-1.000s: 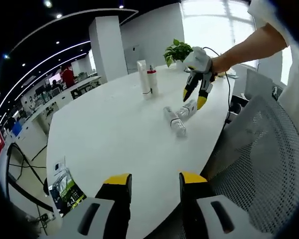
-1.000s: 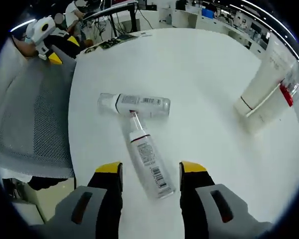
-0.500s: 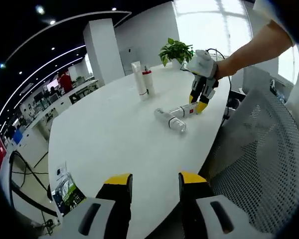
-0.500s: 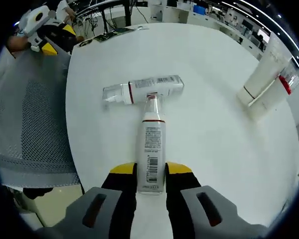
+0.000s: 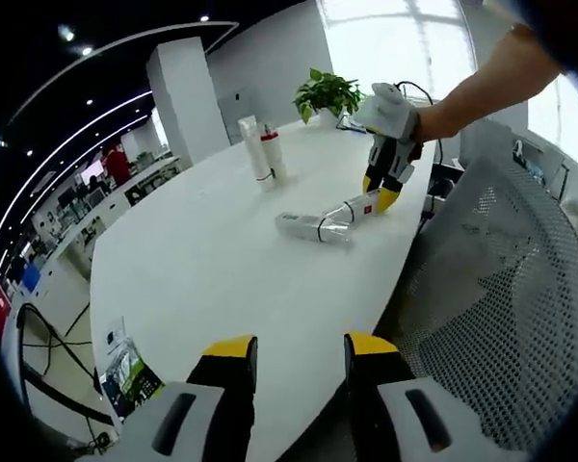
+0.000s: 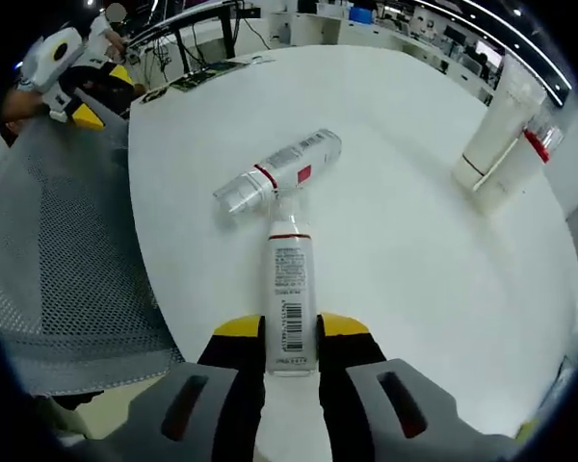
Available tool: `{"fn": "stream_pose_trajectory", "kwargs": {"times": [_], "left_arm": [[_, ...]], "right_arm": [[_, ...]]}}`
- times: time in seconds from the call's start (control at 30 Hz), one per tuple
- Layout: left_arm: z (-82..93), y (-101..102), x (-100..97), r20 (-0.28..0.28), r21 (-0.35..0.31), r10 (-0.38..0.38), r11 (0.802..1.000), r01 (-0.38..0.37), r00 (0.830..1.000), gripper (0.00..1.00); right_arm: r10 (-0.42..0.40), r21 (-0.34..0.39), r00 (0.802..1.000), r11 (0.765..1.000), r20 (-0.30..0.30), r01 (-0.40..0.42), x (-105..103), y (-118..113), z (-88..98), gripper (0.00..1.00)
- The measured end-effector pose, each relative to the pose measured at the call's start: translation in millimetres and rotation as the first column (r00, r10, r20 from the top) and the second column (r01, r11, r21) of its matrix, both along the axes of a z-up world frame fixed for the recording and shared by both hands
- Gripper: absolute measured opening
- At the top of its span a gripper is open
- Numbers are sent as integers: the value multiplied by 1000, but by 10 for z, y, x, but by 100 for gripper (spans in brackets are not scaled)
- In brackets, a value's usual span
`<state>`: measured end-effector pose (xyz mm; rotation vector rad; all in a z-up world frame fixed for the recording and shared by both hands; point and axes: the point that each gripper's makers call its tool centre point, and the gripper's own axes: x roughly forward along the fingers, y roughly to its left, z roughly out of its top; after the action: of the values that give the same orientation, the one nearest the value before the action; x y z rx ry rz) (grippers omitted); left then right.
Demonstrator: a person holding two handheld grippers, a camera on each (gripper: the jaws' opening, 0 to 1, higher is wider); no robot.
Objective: Arrange the skincare products in the storage area until every visible bottle or jar stands upright without overlapping.
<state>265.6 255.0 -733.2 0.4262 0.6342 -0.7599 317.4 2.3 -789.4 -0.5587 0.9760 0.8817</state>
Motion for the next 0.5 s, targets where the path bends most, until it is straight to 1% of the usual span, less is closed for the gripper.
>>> {"fn": "stream_pose_trajectory", "kwargs": {"times": [0.03,0.07,0.17,0.2,0.3,0.37,0.4,0.43,0.47,0.5], "left_arm": [[42,-7,12,8,-18,2,1000,-2,1000,37],[57,-5,16,10,-27,9,1000,-8,1000,37],[93,-11,-5,13,-50,10,999,-10,1000,38],[115,-28,-21,17,-64,4,998,-3,1000,38],[111,-56,-71,28,-61,-23,998,25,999,38],[112,-81,-69,28,-65,-33,997,35,999,38],[129,-86,-62,29,-74,-31,997,34,999,38],[162,-89,-52,31,-93,-23,995,26,999,38],[267,-102,-2,65,-147,-1,989,11,998,38],[319,-97,22,74,-175,14,985,-1,997,38]], "right_arm": [[-5,-1,1000,1000,-6,5,-38,-1,30,17],[-6,-5,1000,1000,-8,6,-12,-13,-8,17],[-16,-16,1000,1000,-19,15,-62,-26,64,17],[-17,-22,1000,1000,-13,17,-66,-16,112,17],[-21,-31,1000,999,3,21,-65,34,261,17],[-14,-26,1000,1000,22,15,-81,122,377,17],[-16,-17,999,1000,32,16,-125,208,472,17],[-21,-5,999,1000,40,21,-122,247,520,17],[-38,24,998,999,55,37,-103,309,590,17],[-54,47,996,998,66,51,-103,365,655,17]]}}
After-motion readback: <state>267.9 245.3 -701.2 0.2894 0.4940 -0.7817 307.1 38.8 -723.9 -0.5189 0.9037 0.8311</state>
